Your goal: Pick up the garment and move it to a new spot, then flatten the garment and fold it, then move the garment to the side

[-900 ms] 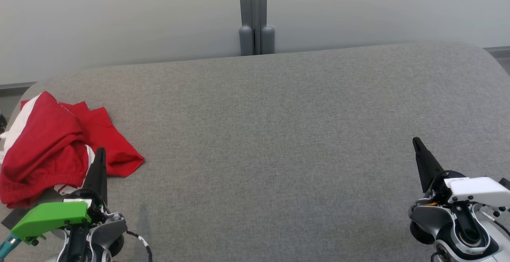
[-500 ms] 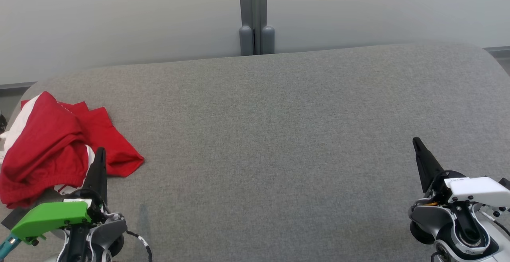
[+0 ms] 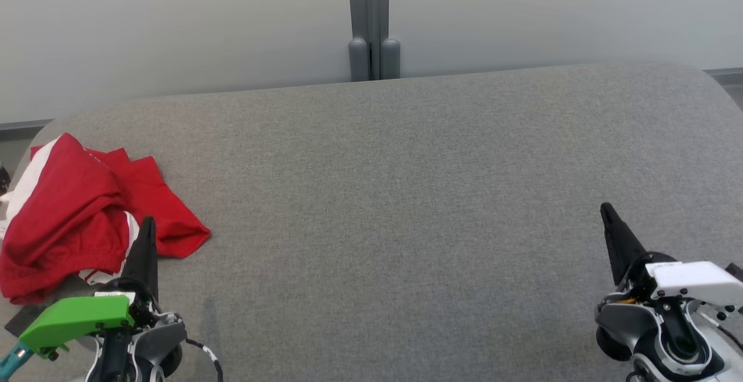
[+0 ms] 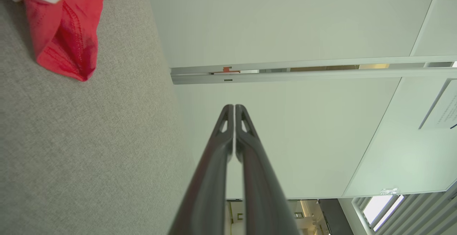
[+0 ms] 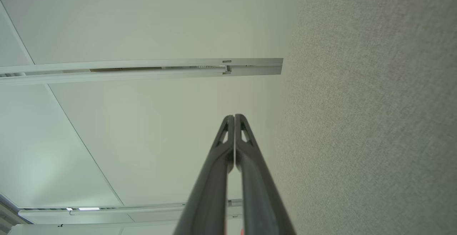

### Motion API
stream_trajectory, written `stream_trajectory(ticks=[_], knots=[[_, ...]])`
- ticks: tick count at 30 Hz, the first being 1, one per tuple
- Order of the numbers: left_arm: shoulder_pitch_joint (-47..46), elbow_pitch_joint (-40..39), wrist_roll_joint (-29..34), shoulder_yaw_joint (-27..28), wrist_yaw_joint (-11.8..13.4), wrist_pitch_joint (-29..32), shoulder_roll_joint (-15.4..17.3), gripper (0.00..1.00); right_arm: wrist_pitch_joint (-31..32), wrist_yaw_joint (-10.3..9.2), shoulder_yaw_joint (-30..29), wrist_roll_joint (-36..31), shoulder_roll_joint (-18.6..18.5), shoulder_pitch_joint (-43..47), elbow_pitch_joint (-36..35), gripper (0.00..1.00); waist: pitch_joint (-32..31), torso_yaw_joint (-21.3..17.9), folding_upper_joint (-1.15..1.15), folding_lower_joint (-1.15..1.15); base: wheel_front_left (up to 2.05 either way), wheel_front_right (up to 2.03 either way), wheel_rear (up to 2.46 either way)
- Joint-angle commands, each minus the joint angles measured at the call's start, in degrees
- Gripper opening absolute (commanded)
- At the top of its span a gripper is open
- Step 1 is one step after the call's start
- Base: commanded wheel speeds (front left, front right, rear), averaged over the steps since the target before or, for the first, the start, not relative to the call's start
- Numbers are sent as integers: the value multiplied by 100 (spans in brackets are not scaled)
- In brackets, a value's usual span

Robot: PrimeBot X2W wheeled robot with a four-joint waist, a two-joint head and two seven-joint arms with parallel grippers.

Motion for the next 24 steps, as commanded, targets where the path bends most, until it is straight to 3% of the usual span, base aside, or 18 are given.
stream_trajectory(ticks=[1,12,24], knots=[[5,38,0,-3,0,-1,-5,100,0,0,4,-3,26,24,32,100,0,0,0,0,0,0,0],[-111,51,234,-304,-83,-284,50,100,-1,0,-197,-722,234,83,-1,100,12,4,0,0,0,0,0],[-179,-58,1714,-406,-173,-601,146,100,-1,1,-518,-2695,430,155,-245,100,2,20,0,0,0,0,0]])
